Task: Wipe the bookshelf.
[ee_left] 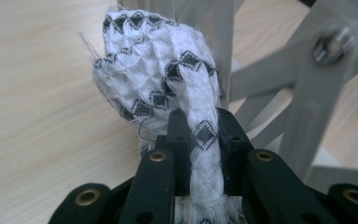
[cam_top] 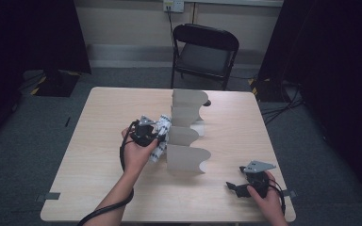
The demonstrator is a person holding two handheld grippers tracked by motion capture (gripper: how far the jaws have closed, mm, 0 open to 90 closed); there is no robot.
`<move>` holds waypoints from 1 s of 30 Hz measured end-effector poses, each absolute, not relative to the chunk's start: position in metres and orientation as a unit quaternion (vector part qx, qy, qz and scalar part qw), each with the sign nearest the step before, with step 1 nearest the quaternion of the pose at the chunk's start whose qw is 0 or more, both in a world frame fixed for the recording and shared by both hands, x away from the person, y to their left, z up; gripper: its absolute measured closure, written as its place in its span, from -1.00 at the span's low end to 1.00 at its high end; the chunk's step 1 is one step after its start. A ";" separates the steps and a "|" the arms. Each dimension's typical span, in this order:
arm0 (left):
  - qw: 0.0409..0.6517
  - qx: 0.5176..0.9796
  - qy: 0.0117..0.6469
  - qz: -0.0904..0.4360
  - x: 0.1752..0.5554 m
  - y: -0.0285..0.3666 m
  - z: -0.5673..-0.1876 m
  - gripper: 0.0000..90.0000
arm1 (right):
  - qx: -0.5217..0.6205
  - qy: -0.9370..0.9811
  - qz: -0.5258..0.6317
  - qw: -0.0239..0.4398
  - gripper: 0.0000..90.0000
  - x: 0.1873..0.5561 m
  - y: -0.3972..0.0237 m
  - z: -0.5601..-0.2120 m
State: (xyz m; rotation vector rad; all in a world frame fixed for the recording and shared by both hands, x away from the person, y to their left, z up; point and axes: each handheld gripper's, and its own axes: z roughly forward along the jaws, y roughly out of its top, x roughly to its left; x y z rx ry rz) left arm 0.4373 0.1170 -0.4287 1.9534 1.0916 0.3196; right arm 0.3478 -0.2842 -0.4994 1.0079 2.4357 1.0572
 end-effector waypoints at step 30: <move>0.464 0.756 0.436 0.154 0.424 0.143 -0.382 0.75 | 0.352 0.848 0.368 0.150 -0.73 0.348 -0.284 -0.499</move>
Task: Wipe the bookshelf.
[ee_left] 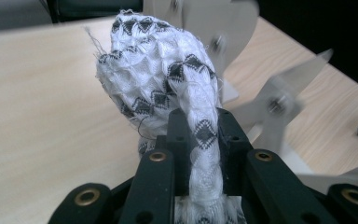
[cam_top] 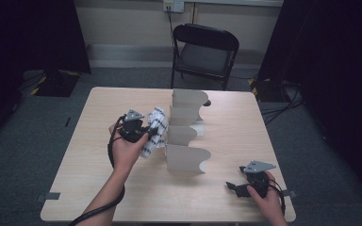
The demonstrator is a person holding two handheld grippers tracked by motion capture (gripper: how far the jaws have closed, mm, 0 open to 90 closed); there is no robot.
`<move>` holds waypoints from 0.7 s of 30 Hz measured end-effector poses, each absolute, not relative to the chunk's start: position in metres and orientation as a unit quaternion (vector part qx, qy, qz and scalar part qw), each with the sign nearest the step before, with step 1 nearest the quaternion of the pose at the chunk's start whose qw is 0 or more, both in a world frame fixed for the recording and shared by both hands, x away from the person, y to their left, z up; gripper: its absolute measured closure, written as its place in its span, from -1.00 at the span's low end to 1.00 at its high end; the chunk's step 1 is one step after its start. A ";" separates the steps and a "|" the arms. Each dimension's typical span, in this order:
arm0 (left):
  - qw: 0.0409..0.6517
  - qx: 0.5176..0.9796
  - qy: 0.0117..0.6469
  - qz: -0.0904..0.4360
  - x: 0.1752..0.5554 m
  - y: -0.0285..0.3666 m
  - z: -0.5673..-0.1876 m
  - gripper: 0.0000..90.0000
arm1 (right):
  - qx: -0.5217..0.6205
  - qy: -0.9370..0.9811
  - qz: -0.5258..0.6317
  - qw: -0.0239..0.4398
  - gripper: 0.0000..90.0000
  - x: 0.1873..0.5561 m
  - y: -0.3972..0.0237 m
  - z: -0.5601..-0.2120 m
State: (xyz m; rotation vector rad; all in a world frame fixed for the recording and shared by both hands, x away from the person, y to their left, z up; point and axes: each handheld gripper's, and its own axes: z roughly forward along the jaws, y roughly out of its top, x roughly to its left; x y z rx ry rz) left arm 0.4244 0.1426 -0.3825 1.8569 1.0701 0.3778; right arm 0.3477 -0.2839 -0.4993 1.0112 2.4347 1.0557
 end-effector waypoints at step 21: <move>0.399 0.802 0.429 0.119 0.413 0.121 -0.460 0.74 | 0.352 0.847 0.367 0.151 -0.73 0.348 -0.283 -0.499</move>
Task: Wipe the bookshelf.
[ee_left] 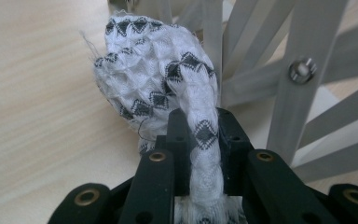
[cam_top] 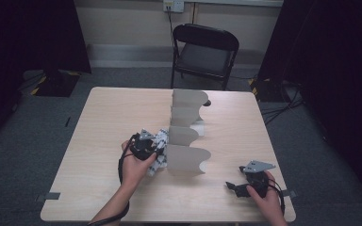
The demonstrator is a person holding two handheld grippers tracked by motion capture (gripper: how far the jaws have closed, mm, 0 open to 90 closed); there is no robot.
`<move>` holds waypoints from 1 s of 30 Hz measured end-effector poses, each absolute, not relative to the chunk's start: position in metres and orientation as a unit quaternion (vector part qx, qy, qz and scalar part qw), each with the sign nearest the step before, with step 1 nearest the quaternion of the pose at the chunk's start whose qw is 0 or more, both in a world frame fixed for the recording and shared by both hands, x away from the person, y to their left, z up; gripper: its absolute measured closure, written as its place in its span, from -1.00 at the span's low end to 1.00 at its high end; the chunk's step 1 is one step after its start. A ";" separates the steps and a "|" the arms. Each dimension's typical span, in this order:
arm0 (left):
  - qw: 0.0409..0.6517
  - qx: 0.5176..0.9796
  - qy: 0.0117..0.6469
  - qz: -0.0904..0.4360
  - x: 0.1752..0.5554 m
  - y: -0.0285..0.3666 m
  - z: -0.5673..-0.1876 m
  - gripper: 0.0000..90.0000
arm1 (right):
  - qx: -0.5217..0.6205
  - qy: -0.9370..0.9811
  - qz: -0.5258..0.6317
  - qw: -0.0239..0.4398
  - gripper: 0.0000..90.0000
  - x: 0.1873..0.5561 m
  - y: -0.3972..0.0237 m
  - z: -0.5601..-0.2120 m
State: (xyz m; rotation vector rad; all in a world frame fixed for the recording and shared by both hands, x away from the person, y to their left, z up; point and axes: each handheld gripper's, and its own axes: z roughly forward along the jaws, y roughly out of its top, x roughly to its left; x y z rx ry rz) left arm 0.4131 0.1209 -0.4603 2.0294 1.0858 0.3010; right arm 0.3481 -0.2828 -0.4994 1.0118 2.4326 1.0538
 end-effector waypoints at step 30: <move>0.449 0.785 0.400 0.150 0.405 0.125 -0.392 0.72 | 0.352 0.847 0.367 0.152 -0.73 0.348 -0.283 -0.499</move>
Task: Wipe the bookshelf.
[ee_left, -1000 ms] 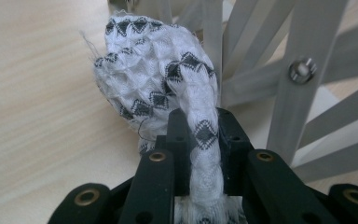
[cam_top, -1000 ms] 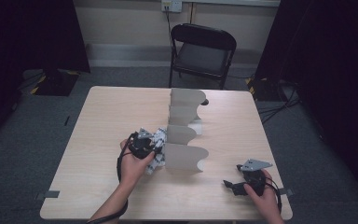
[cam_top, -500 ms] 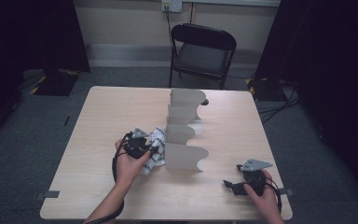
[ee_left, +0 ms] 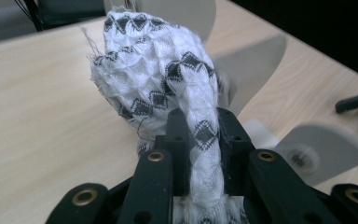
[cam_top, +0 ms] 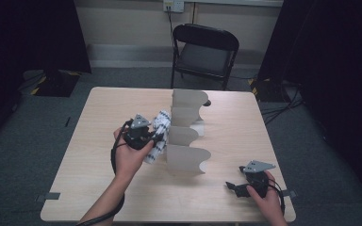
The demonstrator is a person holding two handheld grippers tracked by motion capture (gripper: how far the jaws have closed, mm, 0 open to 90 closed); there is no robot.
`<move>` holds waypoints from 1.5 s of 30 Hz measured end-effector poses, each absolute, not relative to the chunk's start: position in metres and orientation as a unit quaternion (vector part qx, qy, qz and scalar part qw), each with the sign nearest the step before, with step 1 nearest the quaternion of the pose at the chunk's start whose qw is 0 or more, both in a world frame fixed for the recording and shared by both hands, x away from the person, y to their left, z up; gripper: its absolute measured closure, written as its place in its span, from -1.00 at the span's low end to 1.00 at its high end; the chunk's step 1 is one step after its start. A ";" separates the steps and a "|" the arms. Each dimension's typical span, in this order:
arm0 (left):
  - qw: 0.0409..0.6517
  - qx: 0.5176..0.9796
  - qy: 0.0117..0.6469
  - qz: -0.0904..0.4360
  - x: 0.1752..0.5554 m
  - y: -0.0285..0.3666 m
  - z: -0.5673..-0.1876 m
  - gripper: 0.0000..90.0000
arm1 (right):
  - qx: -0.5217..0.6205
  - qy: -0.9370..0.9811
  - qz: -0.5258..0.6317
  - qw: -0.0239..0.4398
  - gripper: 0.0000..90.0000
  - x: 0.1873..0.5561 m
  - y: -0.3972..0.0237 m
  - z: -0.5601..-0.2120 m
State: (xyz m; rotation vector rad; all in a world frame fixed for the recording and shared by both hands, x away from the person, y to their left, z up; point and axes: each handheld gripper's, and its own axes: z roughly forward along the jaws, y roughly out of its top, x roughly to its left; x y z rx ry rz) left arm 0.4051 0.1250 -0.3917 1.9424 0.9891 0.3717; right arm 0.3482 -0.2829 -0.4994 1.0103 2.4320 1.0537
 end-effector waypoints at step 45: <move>0.381 0.793 0.451 0.148 0.397 0.165 -0.473 0.33 | 0.352 0.847 0.367 0.152 -0.73 0.348 -0.283 -0.499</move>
